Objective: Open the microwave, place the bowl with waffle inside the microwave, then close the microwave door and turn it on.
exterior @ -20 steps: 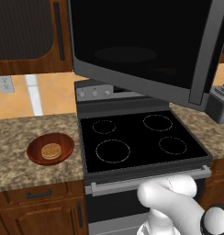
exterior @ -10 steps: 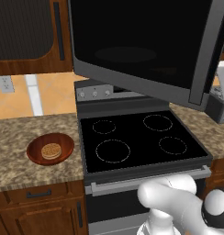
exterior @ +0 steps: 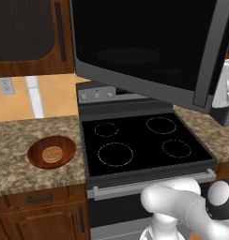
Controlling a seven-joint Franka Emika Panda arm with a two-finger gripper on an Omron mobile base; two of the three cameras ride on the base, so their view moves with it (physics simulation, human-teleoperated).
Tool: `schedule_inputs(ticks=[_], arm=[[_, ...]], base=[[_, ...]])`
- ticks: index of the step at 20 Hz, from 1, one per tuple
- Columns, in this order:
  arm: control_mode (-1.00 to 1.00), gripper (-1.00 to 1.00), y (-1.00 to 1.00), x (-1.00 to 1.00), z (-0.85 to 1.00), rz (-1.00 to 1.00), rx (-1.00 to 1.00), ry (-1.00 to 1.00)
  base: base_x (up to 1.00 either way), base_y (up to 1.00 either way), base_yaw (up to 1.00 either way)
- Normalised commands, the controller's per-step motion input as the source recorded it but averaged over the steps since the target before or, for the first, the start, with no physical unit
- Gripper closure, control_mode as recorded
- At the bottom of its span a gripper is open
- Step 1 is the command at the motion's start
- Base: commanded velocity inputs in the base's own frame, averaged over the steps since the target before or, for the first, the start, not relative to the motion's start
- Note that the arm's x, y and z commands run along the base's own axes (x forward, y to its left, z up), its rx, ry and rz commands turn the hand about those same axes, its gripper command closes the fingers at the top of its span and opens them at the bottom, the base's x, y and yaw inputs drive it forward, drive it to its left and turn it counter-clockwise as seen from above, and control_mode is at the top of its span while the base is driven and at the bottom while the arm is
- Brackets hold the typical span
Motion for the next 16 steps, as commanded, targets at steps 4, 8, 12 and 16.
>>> schedule_inputs(ticks=[4, 8, 12, 16], arm=[[-1.00, -1.00, 0.47, 0.20, -0.06, 0.10, 0.18, 0.13], [-1.00, -1.00, 0.47, 0.28, -0.01, 0.10, 0.12, 0.13], [-1.00, -1.00, 0.45, 0.06, 0.00, 0.10, 0.08, 0.11], [-1.00, -1.00, 0.52, -0.16, 0.00, 0.11, 0.04, 0.09]], base=[[0.00, 0.00, 0.00], [0.00, 0.00, 0.00], [0.00, 0.00, 0.00], [0.00, 0.00, 0.00]])
